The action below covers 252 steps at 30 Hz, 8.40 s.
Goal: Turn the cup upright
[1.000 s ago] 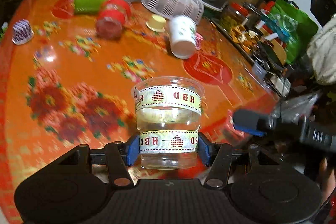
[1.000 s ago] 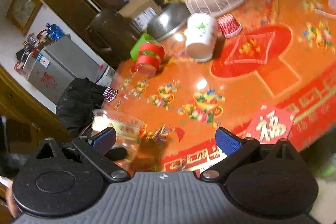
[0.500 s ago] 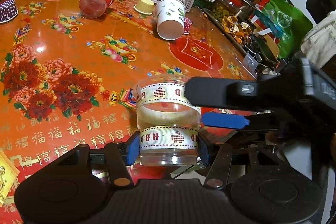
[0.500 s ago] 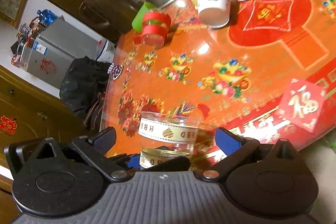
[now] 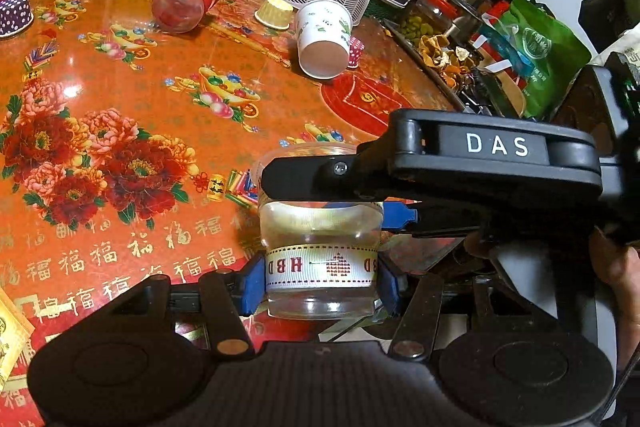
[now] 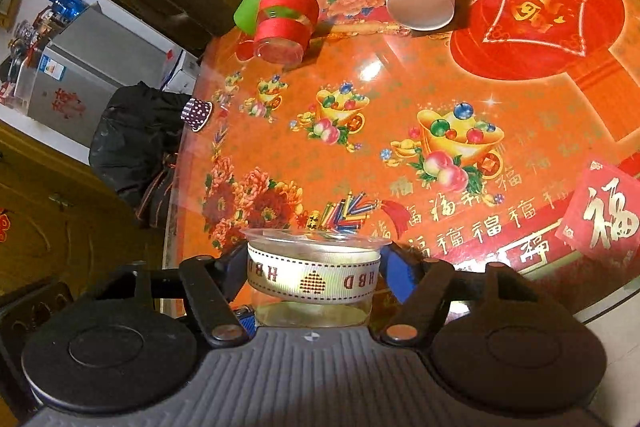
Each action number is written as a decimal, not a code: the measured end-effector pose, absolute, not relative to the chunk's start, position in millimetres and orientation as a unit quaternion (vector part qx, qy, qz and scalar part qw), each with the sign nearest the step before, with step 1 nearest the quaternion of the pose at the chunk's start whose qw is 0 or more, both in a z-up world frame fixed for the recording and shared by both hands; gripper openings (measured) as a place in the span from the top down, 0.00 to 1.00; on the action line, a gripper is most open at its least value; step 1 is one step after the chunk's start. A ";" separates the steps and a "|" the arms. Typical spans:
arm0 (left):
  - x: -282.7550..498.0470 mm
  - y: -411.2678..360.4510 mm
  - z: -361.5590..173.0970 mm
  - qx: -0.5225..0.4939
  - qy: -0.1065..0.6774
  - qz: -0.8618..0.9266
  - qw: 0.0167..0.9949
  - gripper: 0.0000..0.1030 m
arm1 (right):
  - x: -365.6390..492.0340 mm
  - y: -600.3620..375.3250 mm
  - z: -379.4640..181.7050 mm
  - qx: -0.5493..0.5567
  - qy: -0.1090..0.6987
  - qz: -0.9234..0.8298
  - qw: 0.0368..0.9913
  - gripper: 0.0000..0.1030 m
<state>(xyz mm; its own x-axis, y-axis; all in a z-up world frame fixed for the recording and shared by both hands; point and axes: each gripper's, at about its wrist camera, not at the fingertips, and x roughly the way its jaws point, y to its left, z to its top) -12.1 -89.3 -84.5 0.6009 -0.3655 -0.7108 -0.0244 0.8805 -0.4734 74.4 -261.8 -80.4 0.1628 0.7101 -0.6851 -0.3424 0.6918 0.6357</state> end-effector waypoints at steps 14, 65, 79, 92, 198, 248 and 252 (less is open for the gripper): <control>-59.9 -55.0 -62.8 -0.221 0.310 -0.133 0.915 0.09 | 59.5 -264.3 -55.4 0.145 0.434 0.380 0.804 0.35; -105.7 50.8 -75.2 -0.281 0.209 -0.036 0.936 0.09 | -53.2 -224.7 -143.6 0.017 -0.038 0.330 0.943 0.32; -102.4 35.3 -77.2 -0.230 0.219 -0.013 0.948 0.05 | -56.2 -226.9 -124.6 -0.021 0.066 0.320 0.945 0.01; -131.7 -26.4 -31.1 -0.063 0.200 -0.006 0.978 0.00 | -73.2 -284.1 -46.8 0.001 0.220 0.314 0.924 0.01; -107.4 -43.9 -4.1 -0.075 0.316 -0.062 0.944 0.00 | -59.7 -293.3 -17.3 0.014 0.274 0.357 0.893 0.01; -107.1 -52.6 -18.2 -0.071 0.289 -0.058 0.953 0.16 | -58.3 -301.6 -18.5 0.026 0.274 0.346 0.897 0.01; -103.8 -47.6 -22.1 -0.101 0.300 -0.079 0.945 0.16 | -58.1 -302.7 -17.6 0.029 0.272 0.344 0.898 0.01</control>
<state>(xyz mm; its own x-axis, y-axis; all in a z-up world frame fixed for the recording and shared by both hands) -103.8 -47.6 -22.1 0.8077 -0.2099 -0.5509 0.0887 0.9671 -0.2384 -58.1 -302.7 -17.6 0.6155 0.6328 -0.4698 -0.6017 0.7623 0.2386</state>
